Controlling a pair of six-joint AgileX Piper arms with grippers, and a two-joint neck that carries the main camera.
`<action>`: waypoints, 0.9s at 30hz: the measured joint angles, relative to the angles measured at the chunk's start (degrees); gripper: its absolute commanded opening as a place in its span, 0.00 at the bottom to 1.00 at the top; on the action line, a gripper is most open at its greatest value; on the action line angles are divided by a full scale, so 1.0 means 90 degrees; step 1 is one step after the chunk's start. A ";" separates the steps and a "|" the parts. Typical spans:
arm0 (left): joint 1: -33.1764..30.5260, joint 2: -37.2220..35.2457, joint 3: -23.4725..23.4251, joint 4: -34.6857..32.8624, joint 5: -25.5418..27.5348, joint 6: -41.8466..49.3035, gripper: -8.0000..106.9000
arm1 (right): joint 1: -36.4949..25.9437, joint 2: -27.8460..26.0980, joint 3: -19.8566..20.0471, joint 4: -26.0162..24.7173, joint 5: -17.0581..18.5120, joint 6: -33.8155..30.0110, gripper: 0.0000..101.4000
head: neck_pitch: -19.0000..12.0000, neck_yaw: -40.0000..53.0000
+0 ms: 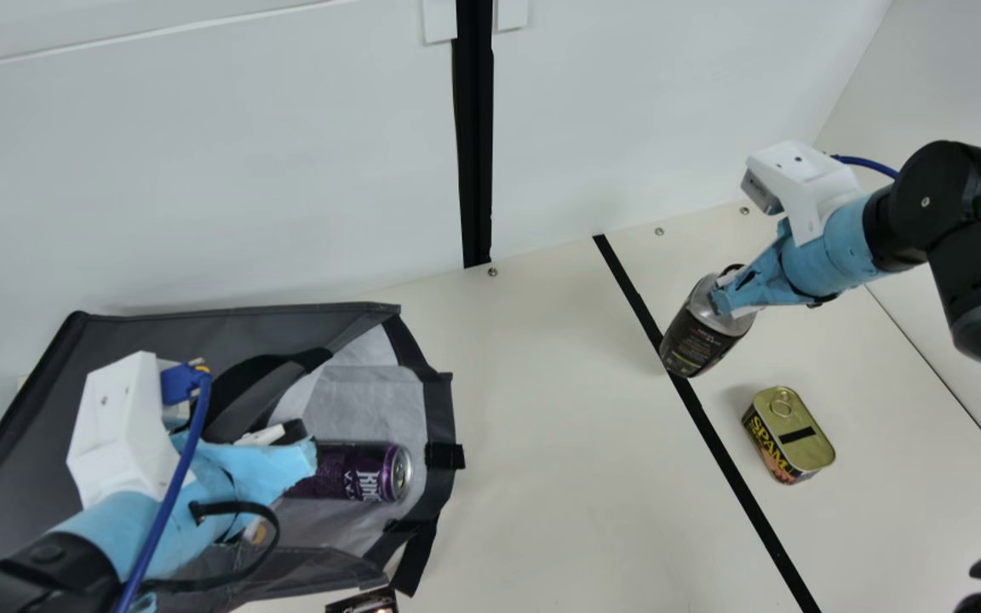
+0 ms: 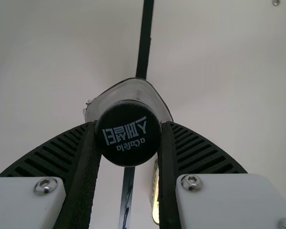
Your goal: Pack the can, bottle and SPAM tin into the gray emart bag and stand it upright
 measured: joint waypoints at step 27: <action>0.0000 0.0000 0.0000 0.0000 0.0000 0.0000 0.00 | 0.0497 -0.0766 0.1275 0.1077 -0.0013 -0.2389 0.00 | 0.0000 0.0000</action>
